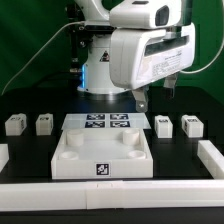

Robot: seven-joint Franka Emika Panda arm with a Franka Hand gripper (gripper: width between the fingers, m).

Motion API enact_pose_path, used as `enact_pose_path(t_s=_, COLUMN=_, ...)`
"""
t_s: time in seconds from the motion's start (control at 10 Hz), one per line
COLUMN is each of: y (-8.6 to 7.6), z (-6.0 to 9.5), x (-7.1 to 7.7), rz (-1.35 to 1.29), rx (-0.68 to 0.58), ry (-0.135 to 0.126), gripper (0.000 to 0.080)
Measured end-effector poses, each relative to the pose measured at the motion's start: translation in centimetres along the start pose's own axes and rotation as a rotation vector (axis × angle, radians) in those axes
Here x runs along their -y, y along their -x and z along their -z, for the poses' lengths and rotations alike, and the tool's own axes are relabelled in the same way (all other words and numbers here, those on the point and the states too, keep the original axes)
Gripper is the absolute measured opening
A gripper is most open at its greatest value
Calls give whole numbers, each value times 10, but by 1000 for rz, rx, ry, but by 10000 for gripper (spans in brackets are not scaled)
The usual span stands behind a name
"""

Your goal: Assemble one leg

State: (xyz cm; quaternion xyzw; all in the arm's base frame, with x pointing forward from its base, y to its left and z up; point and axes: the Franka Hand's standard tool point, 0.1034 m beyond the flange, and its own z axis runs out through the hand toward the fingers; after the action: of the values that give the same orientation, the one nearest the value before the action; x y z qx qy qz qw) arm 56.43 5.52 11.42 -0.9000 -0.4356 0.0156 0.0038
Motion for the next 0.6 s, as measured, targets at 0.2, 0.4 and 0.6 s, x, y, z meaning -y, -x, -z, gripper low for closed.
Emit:
enact_pose_path(t_s=0.2, y=0, z=0, x=0, rz=0, rx=0, ry=0, gripper=650)
enact_pose_path(t_s=0.4, y=0, z=0, x=0, rz=0, rx=0, ry=0, gripper=650)
enact_pose_path(t_s=0.6, y=0, z=0, x=0, rz=0, rx=0, ry=0, gripper=650)
